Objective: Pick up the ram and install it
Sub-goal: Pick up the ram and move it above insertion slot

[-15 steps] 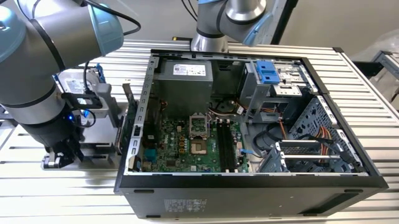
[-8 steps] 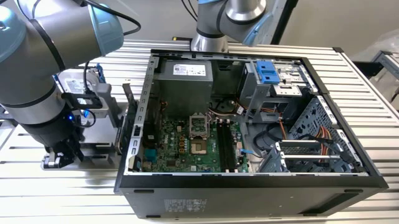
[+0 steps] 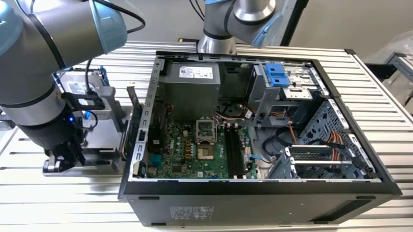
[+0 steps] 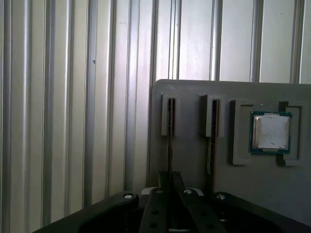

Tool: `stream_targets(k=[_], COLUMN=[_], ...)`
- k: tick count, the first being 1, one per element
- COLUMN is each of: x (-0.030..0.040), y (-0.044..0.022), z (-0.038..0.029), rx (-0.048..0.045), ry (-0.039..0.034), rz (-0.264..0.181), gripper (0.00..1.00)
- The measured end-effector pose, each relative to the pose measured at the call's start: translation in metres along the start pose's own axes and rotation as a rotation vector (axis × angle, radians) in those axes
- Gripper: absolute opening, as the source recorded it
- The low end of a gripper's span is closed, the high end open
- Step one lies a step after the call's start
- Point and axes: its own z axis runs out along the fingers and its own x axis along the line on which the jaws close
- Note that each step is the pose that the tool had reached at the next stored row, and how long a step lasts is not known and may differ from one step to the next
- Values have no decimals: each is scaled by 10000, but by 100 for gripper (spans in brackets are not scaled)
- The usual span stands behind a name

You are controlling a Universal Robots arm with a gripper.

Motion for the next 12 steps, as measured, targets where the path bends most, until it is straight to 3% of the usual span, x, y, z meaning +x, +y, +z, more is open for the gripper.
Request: stream_targets(k=[12], x=[0], y=[5], z=[-146], rx=[-1], ry=[0], rz=[0], gripper=[0])
